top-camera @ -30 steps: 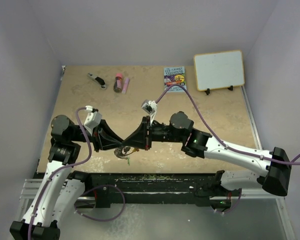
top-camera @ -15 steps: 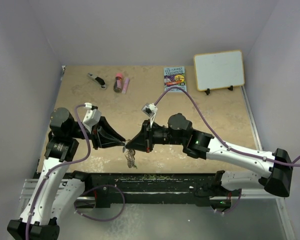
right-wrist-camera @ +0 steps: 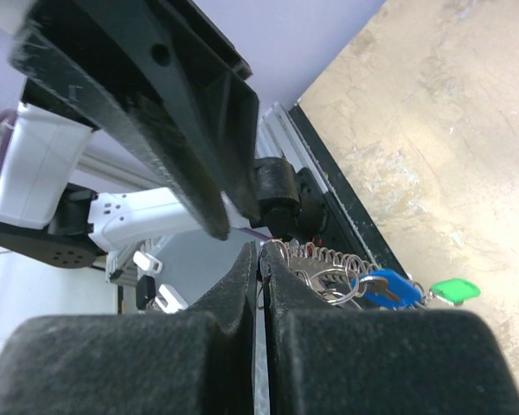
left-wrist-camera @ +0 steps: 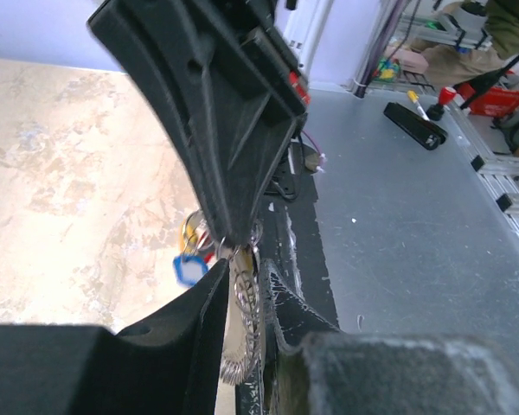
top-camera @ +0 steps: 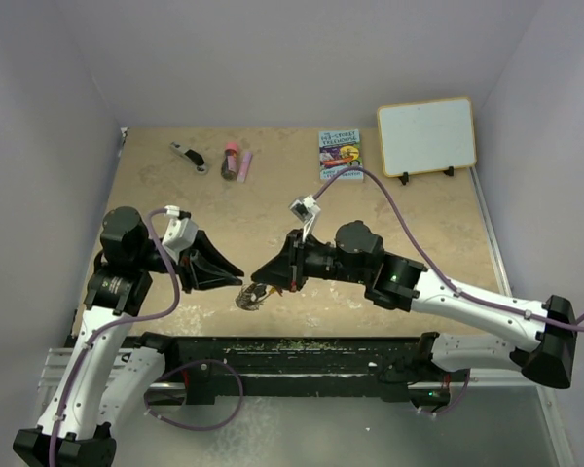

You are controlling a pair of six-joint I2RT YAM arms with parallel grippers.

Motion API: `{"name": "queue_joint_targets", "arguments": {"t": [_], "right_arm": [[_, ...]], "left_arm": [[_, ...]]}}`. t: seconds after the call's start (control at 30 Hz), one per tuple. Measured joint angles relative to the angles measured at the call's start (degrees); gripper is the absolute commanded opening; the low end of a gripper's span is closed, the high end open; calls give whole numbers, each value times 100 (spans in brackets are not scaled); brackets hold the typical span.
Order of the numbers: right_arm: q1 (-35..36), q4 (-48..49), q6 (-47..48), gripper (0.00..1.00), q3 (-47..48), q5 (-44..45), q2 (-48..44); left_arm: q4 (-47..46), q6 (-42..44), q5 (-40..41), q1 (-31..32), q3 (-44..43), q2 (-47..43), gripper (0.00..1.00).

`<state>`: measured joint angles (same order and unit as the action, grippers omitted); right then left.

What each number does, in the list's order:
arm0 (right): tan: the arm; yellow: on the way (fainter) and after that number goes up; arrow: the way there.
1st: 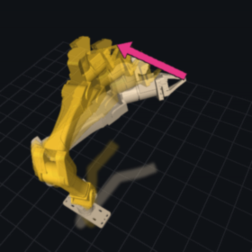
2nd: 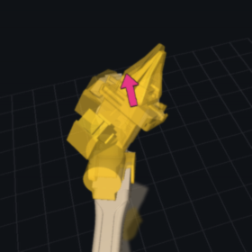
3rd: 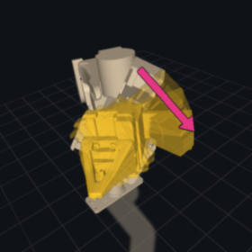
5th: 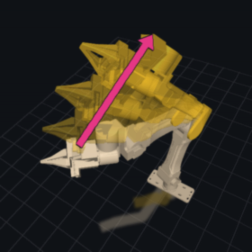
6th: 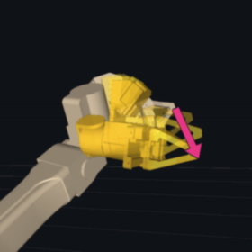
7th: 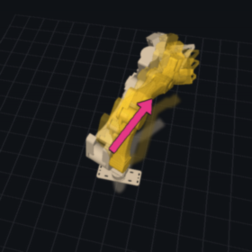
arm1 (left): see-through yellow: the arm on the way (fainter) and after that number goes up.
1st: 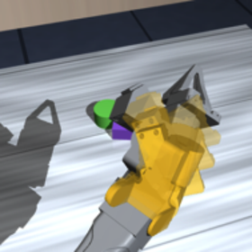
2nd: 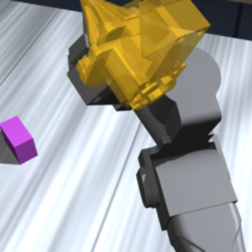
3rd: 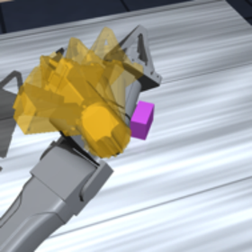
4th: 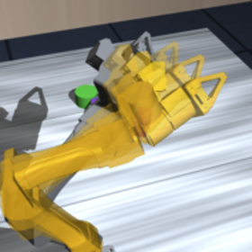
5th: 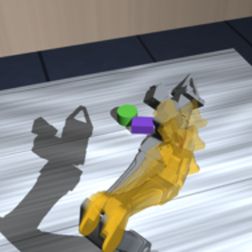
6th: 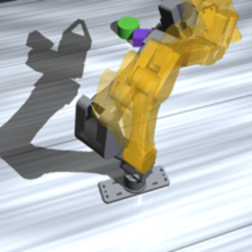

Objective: Put the keys on the keyring

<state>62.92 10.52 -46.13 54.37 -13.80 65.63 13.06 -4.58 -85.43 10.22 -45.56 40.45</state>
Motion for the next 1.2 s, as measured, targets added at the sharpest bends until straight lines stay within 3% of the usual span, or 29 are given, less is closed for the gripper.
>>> {"name": "queue_joint_targets", "arguments": {"t": [0.33,0.83,1.03,1.2], "right_arm": [[-105,157,-787,0,-227,769,-422],[-111,166,-2092,0,-772,3368,-1003],[-111,-35,-2402,0,-758,4227,-1043],[-111,-79,-2522,0,-682,4677,-1025]], "left_arm": [[160,400,846,0,-140,164,24],[190,621,1425,297,-990,691,24],[507,813,2190,616,-1246,1121,23],[503,807,3296,938,-1556,1523,23]]}}
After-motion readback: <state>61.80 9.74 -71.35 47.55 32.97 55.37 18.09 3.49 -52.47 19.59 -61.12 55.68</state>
